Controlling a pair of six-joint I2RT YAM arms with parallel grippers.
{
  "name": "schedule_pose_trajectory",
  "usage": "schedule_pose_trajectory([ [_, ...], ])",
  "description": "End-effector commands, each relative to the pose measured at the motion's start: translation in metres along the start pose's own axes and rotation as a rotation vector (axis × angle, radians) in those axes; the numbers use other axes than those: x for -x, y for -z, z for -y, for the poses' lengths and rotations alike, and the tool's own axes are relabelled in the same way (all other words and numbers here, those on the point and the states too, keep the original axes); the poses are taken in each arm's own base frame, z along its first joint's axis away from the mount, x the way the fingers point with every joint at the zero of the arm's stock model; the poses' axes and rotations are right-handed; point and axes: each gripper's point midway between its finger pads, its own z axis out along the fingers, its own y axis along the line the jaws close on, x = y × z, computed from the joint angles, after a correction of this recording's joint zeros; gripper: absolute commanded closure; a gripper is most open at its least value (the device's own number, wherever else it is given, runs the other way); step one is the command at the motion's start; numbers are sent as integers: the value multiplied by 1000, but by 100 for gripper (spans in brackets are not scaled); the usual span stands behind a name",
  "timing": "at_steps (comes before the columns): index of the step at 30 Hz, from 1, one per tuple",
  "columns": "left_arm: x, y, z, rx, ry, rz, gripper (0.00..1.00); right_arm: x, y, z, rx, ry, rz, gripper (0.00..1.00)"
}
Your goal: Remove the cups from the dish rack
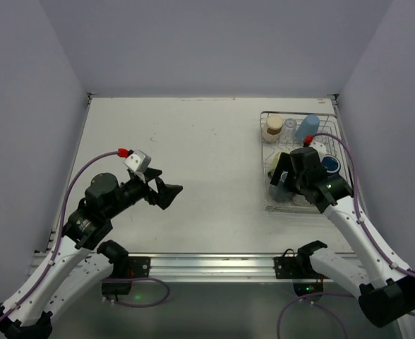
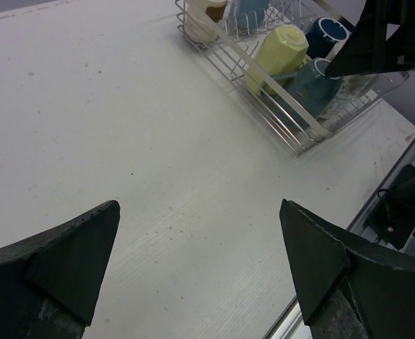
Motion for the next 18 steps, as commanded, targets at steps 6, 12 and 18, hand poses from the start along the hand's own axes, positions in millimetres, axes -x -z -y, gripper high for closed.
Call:
schedule_pose_trajectory([
  [6,2,0,1,-16,-17,2,0,2,-29,-10,-28,-27,10,2],
  [12,1,0,1,-15,-14,-1,0,3,-47,-11,-71,-23,3,5],
  [18,-1,-2,0,-12,-14,-8,0,0,-65,-5,-155,4,-21,5],
])
